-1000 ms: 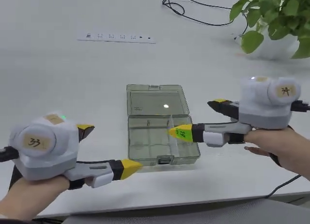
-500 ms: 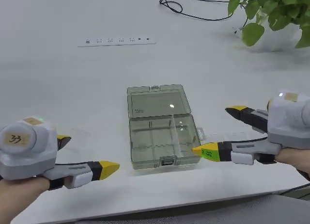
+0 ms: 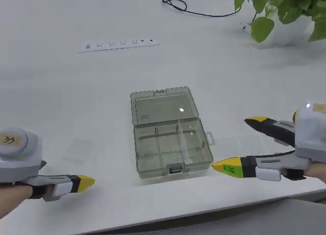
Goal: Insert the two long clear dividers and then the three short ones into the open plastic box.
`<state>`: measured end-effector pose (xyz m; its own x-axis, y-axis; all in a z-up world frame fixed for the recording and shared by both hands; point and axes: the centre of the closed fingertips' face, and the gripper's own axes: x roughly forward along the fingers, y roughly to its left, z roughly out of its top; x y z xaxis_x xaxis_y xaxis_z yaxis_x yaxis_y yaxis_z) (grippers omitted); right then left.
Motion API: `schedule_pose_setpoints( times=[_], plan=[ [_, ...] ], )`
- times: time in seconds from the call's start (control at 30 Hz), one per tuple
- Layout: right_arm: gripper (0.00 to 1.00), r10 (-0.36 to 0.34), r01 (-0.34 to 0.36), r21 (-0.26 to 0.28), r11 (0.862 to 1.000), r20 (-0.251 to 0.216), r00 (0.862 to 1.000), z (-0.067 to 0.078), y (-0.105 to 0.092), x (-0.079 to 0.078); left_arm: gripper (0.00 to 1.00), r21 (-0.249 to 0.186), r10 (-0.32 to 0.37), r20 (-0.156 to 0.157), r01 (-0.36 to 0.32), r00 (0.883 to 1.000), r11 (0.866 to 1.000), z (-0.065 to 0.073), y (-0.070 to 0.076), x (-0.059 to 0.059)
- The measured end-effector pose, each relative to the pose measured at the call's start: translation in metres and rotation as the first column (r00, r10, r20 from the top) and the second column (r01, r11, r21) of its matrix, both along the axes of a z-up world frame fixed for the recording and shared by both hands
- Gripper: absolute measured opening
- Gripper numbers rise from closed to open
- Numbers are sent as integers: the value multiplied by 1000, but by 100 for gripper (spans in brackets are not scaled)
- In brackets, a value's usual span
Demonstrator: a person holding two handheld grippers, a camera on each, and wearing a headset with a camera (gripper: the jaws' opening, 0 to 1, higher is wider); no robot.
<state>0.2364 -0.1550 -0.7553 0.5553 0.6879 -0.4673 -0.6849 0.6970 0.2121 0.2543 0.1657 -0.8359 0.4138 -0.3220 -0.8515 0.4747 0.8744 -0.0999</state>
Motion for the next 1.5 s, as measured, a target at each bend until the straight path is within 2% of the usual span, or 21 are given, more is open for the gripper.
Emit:
schedule_pose_setpoints(
  times=[0.07, 0.27, 0.37, 0.5, 0.53, 0.67, 0.87, 1.17, 1.5],
  plan=[
    [100, 0, 0, -11, 1000, -5, 1000, -2, -3, -2, 72, 13, 0, -12, 0, 1000, 1000, -1, 1, 1],
    [100, -38, 39, 8, 999, -12, 999, -1, -9, -1, 55, 56, -14, -47, 17, 999, 998, -6, 5, 5],
    [100, -42, 42, -7, 999, -28, 999, -5, -10, -2, 50, 72, -22, -60, 27, 998, 997, -7, 6, 6],
    [100, -42, 42, 3, 999, -27, 999, -5, -7, -2, 44, 87, -19, -83, 26, 996, 996, -9, 10, 6],
    [100, -41, 41, 6, 999, -30, 999, -5, -6, -2, 43, 89, -21, -78, 28, 997, 996, -9, 10, 7],
    [100, -37, 37, 4, 999, -31, 999, -7, -2, -3, 37, 102, -14, -91, 23, 996, 994, -9, 13, 8],
    [100, -27, 27, 3, 1000, -36, 999, -8, 2, -4, 32, 106, 4, -114, 8, 993, 994, -9, 12, 7],
    [100, -19, 19, 5, 1000, -46, 999, -9, 6, -7, 31, 134, 15, -137, 4, 991, 991, -10, 12, 7],
    [100, -12, 13, 13, 1000, -56, 998, -11, 10, -10, 30, 130, 17, -140, 1, 990, 991, -10, 12, 8]
  ],
)
